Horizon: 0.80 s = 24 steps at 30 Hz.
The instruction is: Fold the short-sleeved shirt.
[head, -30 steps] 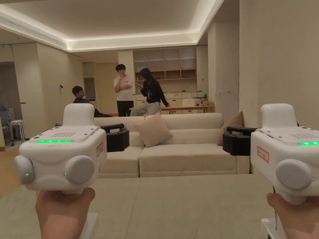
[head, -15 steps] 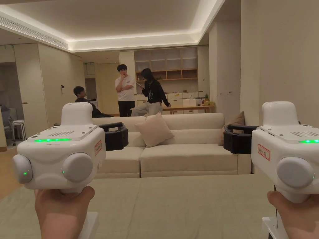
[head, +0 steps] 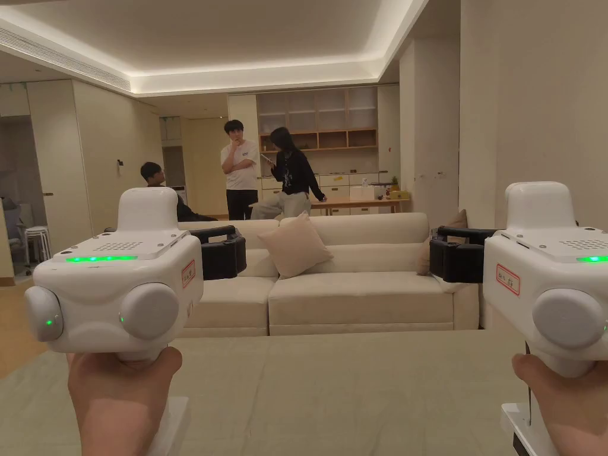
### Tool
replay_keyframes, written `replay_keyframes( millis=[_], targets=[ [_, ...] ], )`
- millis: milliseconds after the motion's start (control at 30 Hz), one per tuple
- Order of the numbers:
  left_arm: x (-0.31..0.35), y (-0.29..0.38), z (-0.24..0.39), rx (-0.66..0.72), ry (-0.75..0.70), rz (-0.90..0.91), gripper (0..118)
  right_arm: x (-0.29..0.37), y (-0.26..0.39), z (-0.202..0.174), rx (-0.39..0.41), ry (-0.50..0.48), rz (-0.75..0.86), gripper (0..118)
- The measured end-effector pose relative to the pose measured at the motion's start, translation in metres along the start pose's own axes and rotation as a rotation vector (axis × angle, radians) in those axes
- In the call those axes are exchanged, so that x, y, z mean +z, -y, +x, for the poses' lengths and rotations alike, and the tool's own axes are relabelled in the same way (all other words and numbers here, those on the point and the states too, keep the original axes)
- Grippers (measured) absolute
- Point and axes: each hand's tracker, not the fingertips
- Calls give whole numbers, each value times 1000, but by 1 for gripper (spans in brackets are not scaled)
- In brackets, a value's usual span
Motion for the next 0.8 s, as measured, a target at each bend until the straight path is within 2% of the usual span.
replay_keyframes(
  millis=[800],
  targets=[
    [-4, 2, 1, -6, -4, -17, 117, -4, 1, -3, 9, 5, -5, 118]
  ],
)
